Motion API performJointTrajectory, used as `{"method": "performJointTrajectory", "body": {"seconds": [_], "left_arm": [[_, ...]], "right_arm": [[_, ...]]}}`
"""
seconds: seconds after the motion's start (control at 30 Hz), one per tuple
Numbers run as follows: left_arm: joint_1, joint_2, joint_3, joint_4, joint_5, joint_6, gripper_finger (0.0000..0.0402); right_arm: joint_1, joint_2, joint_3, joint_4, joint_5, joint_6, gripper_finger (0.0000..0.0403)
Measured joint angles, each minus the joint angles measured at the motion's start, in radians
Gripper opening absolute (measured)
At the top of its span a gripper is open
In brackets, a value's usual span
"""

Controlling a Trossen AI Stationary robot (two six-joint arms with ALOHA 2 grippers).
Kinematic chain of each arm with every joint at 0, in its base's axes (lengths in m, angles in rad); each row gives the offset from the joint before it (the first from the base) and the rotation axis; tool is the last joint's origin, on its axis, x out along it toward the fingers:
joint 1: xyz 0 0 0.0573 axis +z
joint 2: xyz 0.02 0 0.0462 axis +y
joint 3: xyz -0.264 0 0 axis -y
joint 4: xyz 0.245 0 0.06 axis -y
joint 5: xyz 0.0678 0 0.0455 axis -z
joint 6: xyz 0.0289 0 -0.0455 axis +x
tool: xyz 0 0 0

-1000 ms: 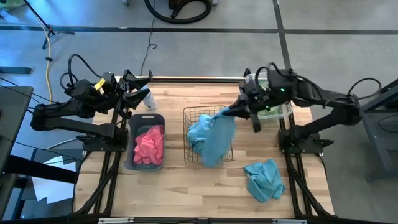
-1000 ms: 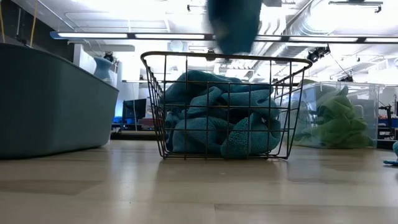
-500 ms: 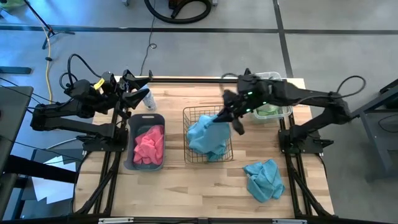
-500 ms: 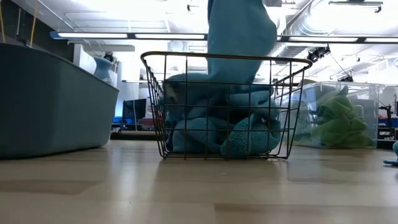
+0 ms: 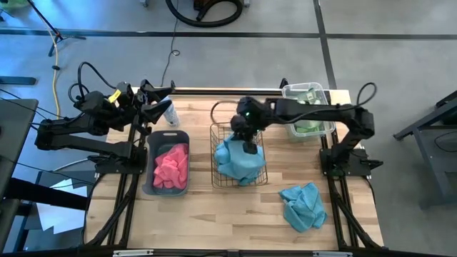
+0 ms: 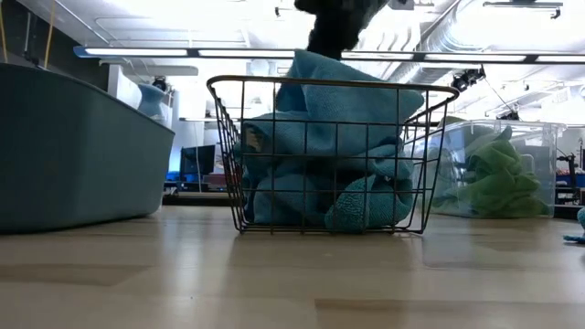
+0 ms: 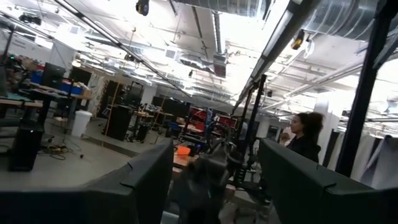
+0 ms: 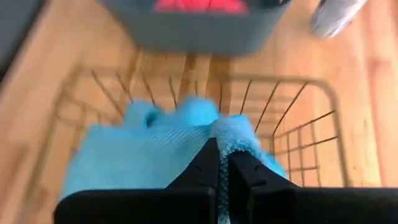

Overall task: Sort microfiber towel by color & place in baskets
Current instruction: Put the blue towel into the wire basket

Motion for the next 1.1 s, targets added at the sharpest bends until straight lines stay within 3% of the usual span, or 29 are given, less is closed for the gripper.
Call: {"method": "performJointTrajectory", "body": {"seconds": [0.27, 0.6, 0.83, 1.0, 1.1], "left_arm": [[0.000, 0.000, 0.000, 0.000, -0.020, 0.000, 0.0225], [0.000, 0.000, 0.000, 0.000, -0.020, -0.001, 0.0225], [0.000, 0.000, 0.000, -0.006, -0.020, -0.001, 0.0225], [0.000, 0.000, 0.000, -0.024, -0.020, -0.001, 0.0225], [0.000, 0.000, 0.000, -0.030, -0.020, -0.001, 0.0225]], "right_arm": [[0.039, 0.106, 0.000, -0.119, 0.094, -0.145, 0.0000], [0.047, 0.276, 0.000, -0.107, 0.109, -0.137, 0.0000], [0.047, 0.318, 0.002, -0.094, 0.142, -0.063, 0.0003], [0.049, 0.318, 0.002, -0.087, 0.137, -0.064, 0.0024], [0.051, 0.318, 0.002, -0.084, 0.137, -0.063, 0.0059]]}}
